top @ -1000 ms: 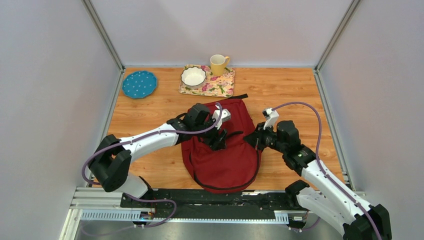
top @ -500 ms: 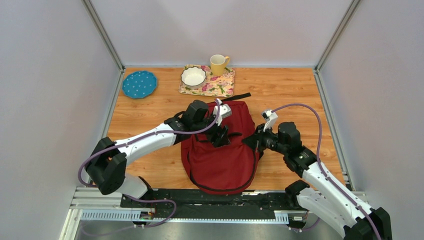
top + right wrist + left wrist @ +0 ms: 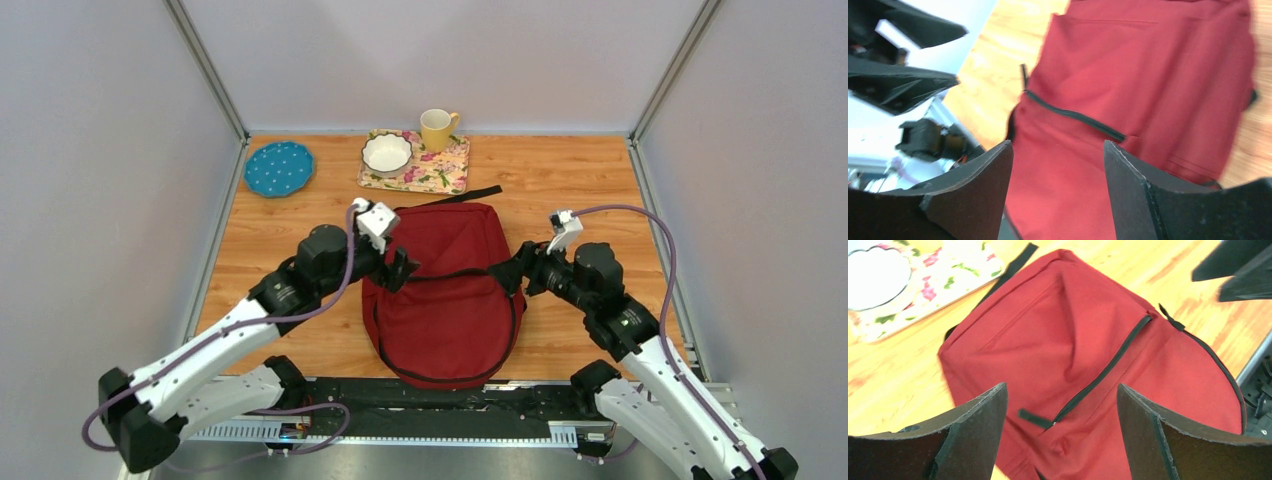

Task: Pack the student bag
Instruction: Adjust the student bag at the center of the board.

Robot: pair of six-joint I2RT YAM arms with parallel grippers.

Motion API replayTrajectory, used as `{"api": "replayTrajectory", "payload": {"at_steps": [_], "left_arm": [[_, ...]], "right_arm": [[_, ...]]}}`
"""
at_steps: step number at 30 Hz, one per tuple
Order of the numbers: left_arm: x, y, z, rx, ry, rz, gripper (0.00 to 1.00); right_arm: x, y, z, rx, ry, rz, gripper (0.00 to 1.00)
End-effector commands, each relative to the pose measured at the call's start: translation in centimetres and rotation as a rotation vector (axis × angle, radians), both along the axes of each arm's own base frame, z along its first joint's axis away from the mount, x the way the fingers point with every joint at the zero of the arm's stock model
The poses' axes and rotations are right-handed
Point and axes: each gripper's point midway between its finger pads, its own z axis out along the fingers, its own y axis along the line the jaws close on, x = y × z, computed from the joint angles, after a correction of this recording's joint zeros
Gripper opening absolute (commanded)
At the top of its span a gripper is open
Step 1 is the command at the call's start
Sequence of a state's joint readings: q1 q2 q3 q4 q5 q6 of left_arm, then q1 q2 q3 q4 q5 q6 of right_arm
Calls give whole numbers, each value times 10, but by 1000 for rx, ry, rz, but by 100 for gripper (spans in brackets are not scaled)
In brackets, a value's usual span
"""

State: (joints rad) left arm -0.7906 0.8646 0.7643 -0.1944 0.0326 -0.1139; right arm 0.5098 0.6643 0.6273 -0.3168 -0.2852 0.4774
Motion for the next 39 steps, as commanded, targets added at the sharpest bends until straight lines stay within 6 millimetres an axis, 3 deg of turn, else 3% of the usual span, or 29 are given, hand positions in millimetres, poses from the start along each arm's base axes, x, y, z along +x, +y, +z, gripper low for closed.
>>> {"api": "replayTrajectory", "payload": {"at_steps": [1, 2, 3, 7, 15, 16, 21, 28, 30, 33, 39], "left_arm": [[-3, 38, -36, 34, 105, 196, 87], [-2, 49, -45, 27, 153, 275, 88], [-4, 55, -55, 31, 185, 312, 88], [-13, 65, -74, -25, 293, 402, 88], [-27, 67, -95, -120, 378, 424, 90], [-28, 68, -96, -121, 382, 422, 90], [-35, 70, -98, -125, 384, 403, 90], [-39, 74, -101, -141, 385, 409, 90], [-40, 74, -102, -141, 384, 405, 90], [-40, 75, -104, -140, 385, 407, 90], [-42, 75, -106, -135, 392, 403, 90]], "right_arm": [[-28, 44, 28, 54, -11, 292, 67], [-25, 46, 8, -33, 16, 304, 67], [-25, 52, 16, -54, -6, 329, 67], [-35, 80, -2, -176, 13, 457, 67], [2, 90, -40, -396, 24, 436, 68], [7, 90, -52, -436, 37, 445, 68], [22, 90, -65, -513, 40, 435, 68], [30, 82, -86, -598, 50, 417, 70], [34, 71, -92, -659, 73, 376, 70], [44, 56, -93, -730, 57, 307, 70], [39, 37, -92, -781, 73, 268, 70]]}}
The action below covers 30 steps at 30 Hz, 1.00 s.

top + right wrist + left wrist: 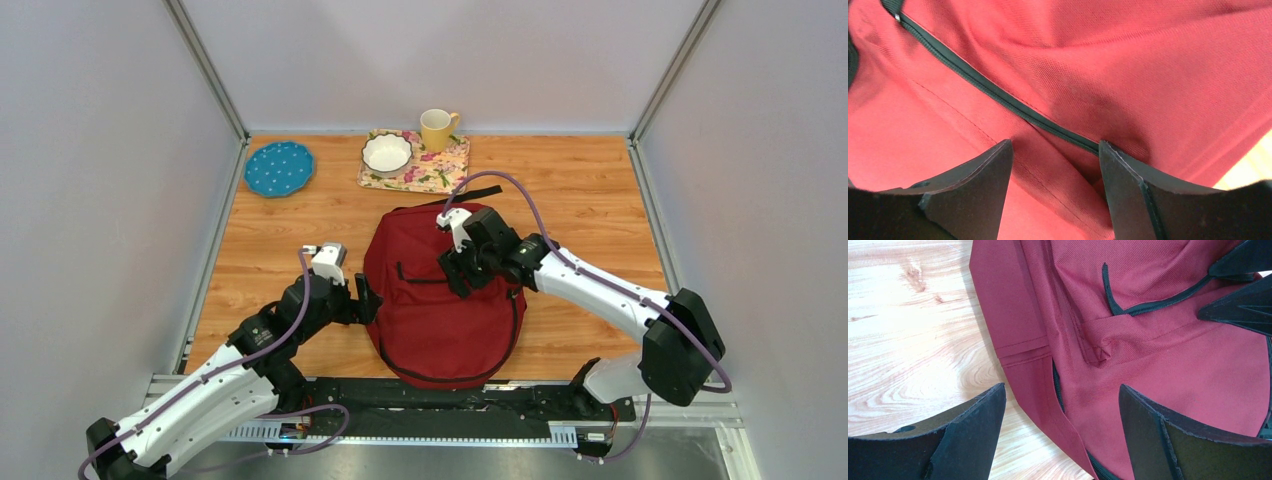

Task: Pack the student bag
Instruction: Adjust the student bag at the center of the board.

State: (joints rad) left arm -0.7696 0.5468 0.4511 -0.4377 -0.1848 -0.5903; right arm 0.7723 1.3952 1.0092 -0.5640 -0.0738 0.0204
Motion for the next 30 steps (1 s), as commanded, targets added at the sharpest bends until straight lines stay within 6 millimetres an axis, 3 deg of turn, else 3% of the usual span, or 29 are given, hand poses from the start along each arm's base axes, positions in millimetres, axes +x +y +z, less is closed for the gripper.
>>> {"api": "replayTrajectory", "payload": {"at_steps": [1, 8, 12, 15, 18, 22, 26, 30], "left_arm": [[0, -2, 1, -25, 2, 0, 90], [-2, -1, -4, -18, 10, -3, 90], [-2, -4, -4, -31, 6, -12, 90], [-2, -4, -5, -29, 10, -12, 90], [-2, -3, -5, -29, 10, -9, 90], [-3, -4, -6, -37, 11, -9, 90], [-2, -5, -7, -37, 14, -11, 90], [-2, -7, -8, -41, 17, -16, 90]], "right_arm": [[7, -19, 13, -72, -62, -39, 69], [-38, -9, -1, -51, 174, 107, 66], [-53, -2, -5, -26, 261, 164, 65], [-60, -1, -4, -12, 290, 185, 59], [-55, 6, 12, 60, 242, 180, 48], [-53, 11, 48, 226, 191, 165, 9], [-61, 15, 80, 371, 145, 211, 1], [-70, 18, 86, 429, 147, 246, 0]]}}
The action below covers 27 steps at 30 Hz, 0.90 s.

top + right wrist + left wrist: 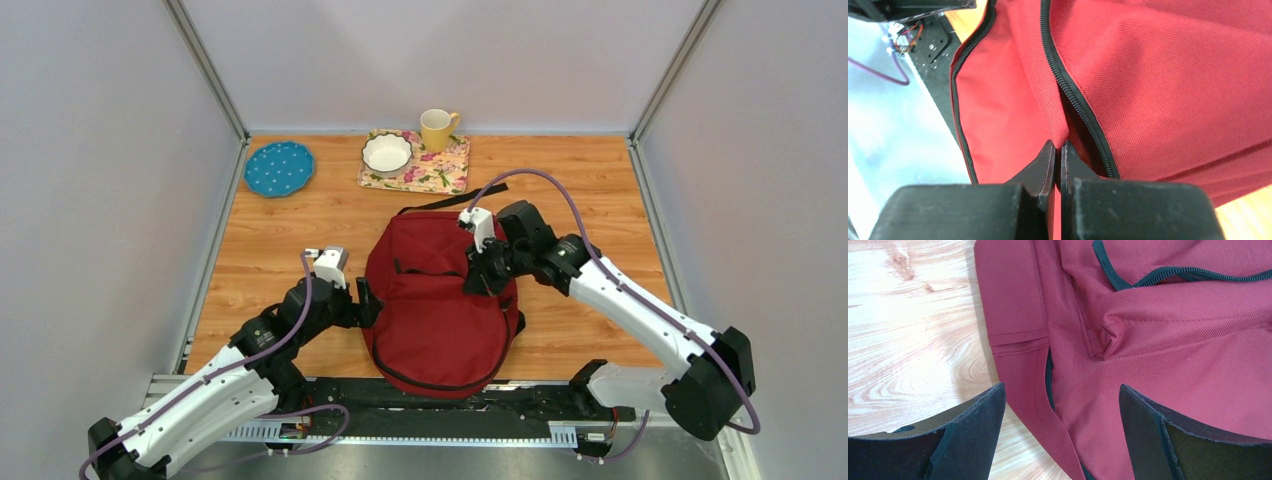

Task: Pack the student bag
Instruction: Adjust the student bag at the center of the board.

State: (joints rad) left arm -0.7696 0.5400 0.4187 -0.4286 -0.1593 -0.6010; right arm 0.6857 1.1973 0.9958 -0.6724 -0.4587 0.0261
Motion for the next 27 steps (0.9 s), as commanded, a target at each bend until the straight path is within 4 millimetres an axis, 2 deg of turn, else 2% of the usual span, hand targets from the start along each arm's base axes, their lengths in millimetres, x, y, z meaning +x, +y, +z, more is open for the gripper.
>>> {"api": "replayTrajectory", "payload": {"at_steps": [1, 4, 5, 6, 8, 9, 11, 13, 15, 16, 18, 19, 23, 24, 26, 27], "left_arm": [[3, -5, 4, -37, -9, 0, 90], [4, -6, 4, -40, -9, 1, 90], [4, -6, 4, -36, -8, 1, 90], [4, -6, 3, -34, -8, 1, 90], [4, -6, 4, -33, -10, 0, 90], [5, -6, 5, -34, -15, -2, 90], [6, -8, 8, -40, -21, -5, 90], [7, -9, 11, -48, -30, -6, 90], [8, -9, 13, -51, -36, -5, 90], [7, -10, 13, -53, -34, -8, 90], [8, -11, 14, -58, -36, -9, 90], [8, -12, 15, -63, -36, -11, 90], [6, -12, 14, -64, -26, -13, 90], [5, -12, 14, -64, -24, -12, 90], [5, -11, 14, -68, -28, -10, 90], [5, -11, 14, -69, -28, -10, 90]], "right_arm": [[-17, 18, 30, 167, 12, 80, 0], [-22, 15, 29, 161, 9, 82, 2], [-11, 10, 25, 115, -49, 16, 5], [-20, 9, 26, 112, -94, 33, 17], [-13, 5, 30, 114, -174, -10, 23], [-14, 4, 35, 126, -183, -23, 28], [-18, 2, 53, 193, -219, -41, 29], [-21, 8, 71, 287, -218, -52, 43], [-22, 13, 78, 322, -193, -64, 58], [-18, 18, 86, 357, -186, -85, 59], [1, 22, 84, 360, -174, -184, 57], [5, 30, 90, 393, -178, -177, 54], [40, 52, 57, 283, -101, -252, 36], [46, 54, 47, 249, -79, -268, 28], [51, 58, 26, 189, -39, -270, 22], [54, 63, 10, 143, -3, -268, 14]]}}
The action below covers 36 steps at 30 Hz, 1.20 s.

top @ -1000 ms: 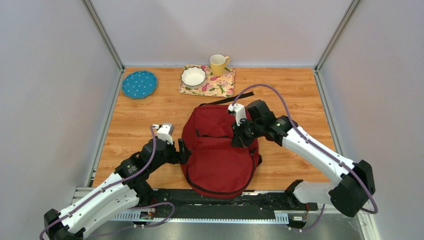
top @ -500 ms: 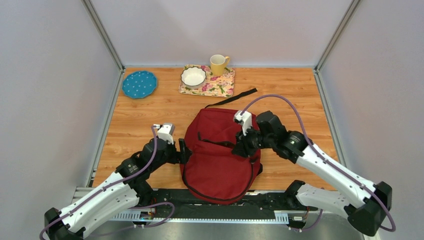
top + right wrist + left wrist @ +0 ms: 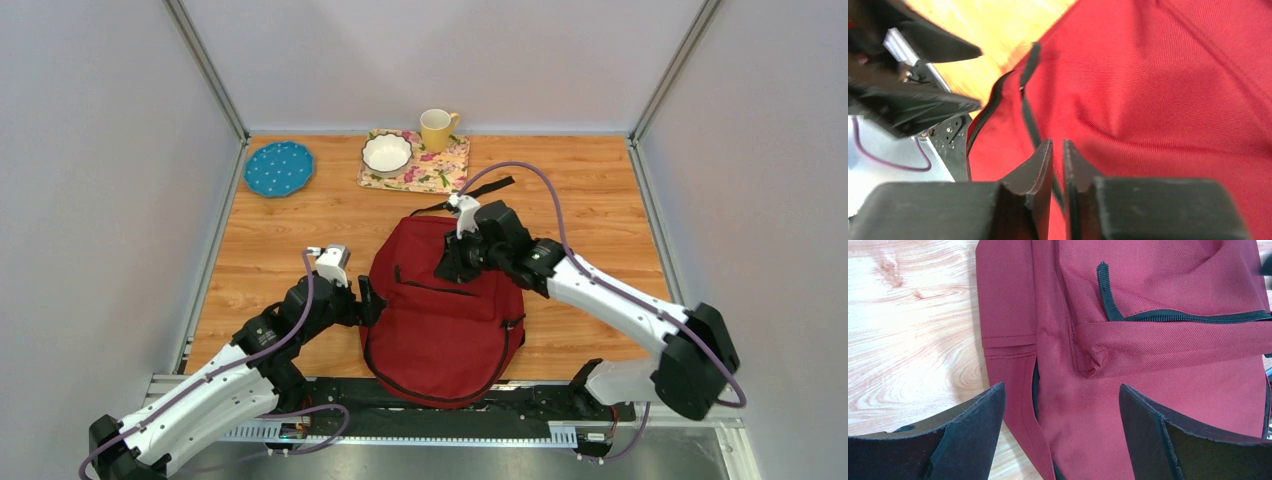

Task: Pack the student bag
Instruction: Adjust the student bag at the center of the board.

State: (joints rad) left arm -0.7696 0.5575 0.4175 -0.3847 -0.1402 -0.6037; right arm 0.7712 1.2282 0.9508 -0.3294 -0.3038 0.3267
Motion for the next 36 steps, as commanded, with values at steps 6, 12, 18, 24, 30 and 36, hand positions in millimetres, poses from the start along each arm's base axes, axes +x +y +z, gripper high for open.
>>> {"api": "replayTrajectory", "payload": {"at_steps": [6, 12, 18, 24, 30, 36], "left_arm": [[2, 5, 9, -14, -26, 27, 90], [4, 11, 14, -6, -48, 47, 90], [7, 15, 11, 12, -58, 73, 91], [20, 7, 26, -24, -97, 74, 99], [19, -31, 39, -89, -129, -151, 98], [10, -50, 23, -118, -49, -311, 88]], "right_arm": [[13, -17, -57, -192, 109, -129, 2], [-4, -45, -68, -263, 123, -168, 0], [-3, -25, -26, -121, 86, -150, 21], [16, -12, 29, 17, 45, -235, 35], [6, 0, 18, 60, 150, -243, 36], [-2, 4, 20, 88, 168, -222, 36]]}}
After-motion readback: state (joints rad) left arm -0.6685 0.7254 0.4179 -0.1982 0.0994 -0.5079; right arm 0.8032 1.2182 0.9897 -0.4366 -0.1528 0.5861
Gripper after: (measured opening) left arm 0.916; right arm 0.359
